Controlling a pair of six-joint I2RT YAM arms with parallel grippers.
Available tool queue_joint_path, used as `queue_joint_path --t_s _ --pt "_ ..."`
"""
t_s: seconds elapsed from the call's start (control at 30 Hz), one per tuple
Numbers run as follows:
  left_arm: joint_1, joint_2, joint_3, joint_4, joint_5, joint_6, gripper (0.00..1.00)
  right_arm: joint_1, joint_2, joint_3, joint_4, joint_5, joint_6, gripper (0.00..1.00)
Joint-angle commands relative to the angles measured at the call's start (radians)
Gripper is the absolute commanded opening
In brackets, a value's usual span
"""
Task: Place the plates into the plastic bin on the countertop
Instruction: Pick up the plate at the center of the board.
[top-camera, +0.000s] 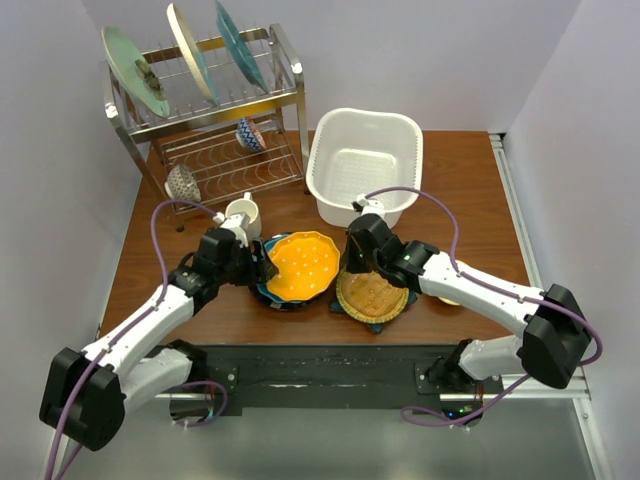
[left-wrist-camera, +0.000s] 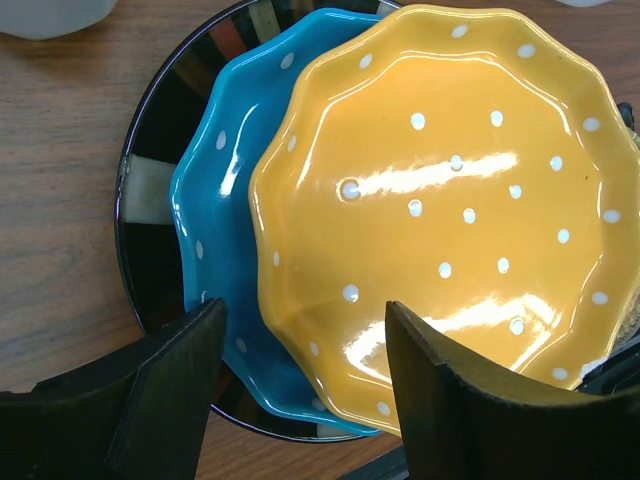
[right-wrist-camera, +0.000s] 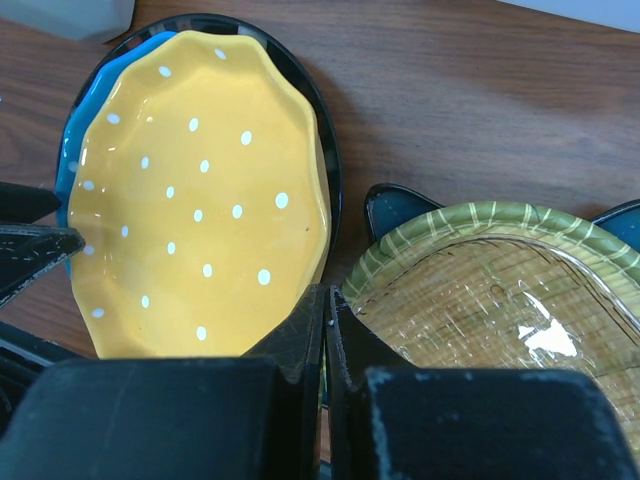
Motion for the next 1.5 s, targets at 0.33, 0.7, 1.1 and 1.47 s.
queue_joint_path --t_s 0.33,0.7,1.1,1.47 --pt "-0.012 0.07 -0.046 0.139 0.029 -0.012 0.66 0.004 -0.031 -0.022 0.038 0.002 0.008 0.28" --pt "-0.021 0.081 -0.056 0.153 0.023 -0.013 0.65 0.005 -0.006 -0.039 0.092 -0.047 0.034 0.52" --pt "-0.03 0.092 -0.053 0.173 0.029 -0.015 0.65 0.004 0.123 -0.047 0.176 -0.133 0.074 0.5" --pt "-0.035 0.095 -0.065 0.185 0.029 -0.019 0.64 0.0 0.063 -0.104 0.256 -0.141 0.094 0.27"
